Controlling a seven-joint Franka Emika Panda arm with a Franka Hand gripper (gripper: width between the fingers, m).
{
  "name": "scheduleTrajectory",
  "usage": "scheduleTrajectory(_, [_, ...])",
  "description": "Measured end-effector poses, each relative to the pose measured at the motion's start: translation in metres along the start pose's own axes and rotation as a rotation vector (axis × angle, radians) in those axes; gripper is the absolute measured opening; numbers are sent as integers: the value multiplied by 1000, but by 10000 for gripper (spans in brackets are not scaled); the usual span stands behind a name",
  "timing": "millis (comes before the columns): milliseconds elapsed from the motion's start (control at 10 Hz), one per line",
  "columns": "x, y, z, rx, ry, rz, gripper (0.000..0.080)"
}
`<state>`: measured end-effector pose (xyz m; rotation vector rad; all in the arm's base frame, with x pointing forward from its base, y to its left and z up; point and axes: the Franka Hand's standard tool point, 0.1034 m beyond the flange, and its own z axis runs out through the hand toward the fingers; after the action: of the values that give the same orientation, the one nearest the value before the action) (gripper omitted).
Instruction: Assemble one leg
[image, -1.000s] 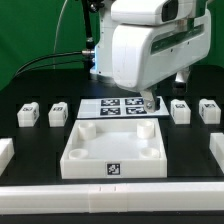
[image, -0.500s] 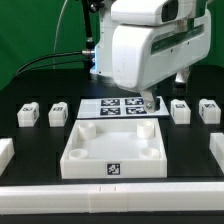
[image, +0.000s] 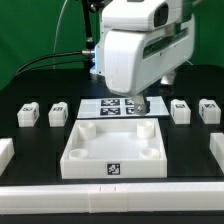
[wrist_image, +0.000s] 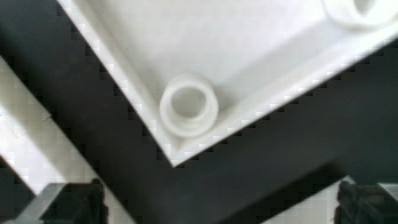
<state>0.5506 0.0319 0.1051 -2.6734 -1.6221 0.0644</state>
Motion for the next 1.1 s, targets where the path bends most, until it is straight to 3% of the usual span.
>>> scheduleTrajectory(100, [-9,-5,3,-2,1,-67,650])
scheduleTrajectory(300, [-32,-19,9,20,-11,-162,650])
scheduleTrajectory(900, [-36,-24,13,30,-15,-178,650])
scheduleTrajectory(1100, [-47,-34,20,38,-14,-301,650])
